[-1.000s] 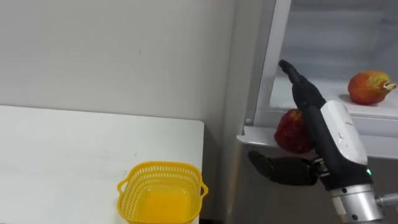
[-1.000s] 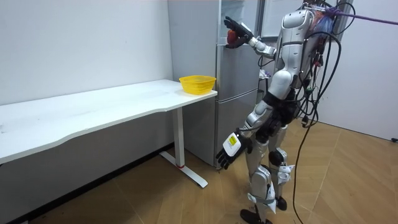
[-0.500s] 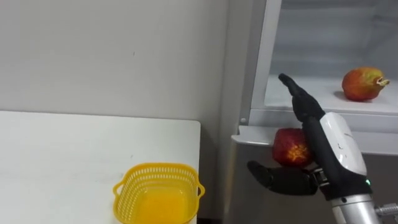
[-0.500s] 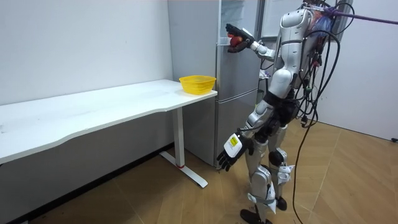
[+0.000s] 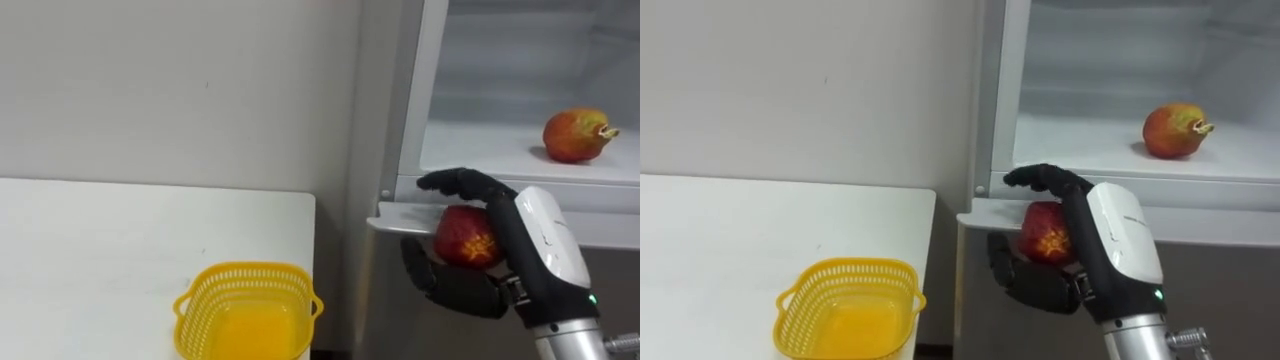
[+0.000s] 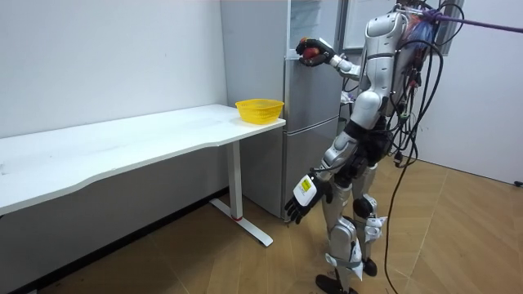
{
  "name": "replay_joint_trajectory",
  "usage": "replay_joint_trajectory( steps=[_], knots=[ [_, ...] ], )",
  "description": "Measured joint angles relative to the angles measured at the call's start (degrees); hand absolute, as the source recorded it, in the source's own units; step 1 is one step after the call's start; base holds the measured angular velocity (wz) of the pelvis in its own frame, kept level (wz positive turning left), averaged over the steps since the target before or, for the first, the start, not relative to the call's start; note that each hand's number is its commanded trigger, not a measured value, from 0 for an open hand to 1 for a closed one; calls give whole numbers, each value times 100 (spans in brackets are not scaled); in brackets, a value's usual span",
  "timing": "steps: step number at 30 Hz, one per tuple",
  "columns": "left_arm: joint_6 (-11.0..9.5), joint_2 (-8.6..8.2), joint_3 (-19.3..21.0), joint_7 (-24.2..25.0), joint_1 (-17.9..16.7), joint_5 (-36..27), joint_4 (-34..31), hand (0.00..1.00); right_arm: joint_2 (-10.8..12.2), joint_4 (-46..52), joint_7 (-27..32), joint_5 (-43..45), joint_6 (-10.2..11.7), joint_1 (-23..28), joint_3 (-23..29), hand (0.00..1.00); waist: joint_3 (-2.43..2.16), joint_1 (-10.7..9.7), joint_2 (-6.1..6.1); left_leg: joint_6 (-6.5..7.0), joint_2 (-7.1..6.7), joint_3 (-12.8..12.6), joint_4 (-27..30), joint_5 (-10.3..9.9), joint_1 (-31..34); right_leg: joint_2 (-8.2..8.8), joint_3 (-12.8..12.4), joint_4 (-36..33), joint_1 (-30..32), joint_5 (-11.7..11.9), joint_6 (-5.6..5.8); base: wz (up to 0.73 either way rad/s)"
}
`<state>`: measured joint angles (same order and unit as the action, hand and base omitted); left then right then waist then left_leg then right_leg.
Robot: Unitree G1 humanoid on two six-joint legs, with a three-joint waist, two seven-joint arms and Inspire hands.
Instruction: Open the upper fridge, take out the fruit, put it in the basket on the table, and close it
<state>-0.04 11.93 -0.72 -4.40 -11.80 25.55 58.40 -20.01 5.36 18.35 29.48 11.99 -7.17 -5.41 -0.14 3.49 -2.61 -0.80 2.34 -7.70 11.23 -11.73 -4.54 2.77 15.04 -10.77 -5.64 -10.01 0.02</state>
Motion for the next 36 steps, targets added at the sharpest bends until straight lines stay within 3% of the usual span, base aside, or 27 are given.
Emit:
replay_joint_trajectory(
  steps=[15,27,30,32,34,36],
  knots=[
    [-11,1,-8,2,7,18,-2,0,8,95,67,-47,151,-28,217,100,5,16,1,0,0,-5,-49,0,-5,-2,7,7,0,1,2,0],
    [-36,-59,-93,8,51,-13,-1,0,201,506,-42,-237,108,18,64,100,67,42,63,-4,4,-8,-95,2,10,-25,-64,12,39,2,3,-1],
    [-53,-61,-158,8,164,-15,3,0,219,837,-56,-230,117,16,-100,100,42,116,47,-13,7,-5,-83,14,93,-30,-76,-2,140,2,3,-3],
    [-223,-63,-178,5,267,-17,104,0,267,1026,-87,-230,132,-42,-194,100,9,198,-12,-17,6,-2,-85,29,99,-31,-79,1,158,2,2,0],
    [-265,-68,-187,5,287,-18,147,0,305,1131,-110,-241,133,-50,-289,100,-12,269,-53,-17,6,1,-82,29,87,-32,-87,6,148,2,2,-2],
    [-267,-65,-200,4,299,-25,147,0,331,1191,-123,-235,132,-59,-385,100,-13,316,-81,-17,2,5,-79,29,82,-29,-80,12,146,2,2,2]
  ],
)
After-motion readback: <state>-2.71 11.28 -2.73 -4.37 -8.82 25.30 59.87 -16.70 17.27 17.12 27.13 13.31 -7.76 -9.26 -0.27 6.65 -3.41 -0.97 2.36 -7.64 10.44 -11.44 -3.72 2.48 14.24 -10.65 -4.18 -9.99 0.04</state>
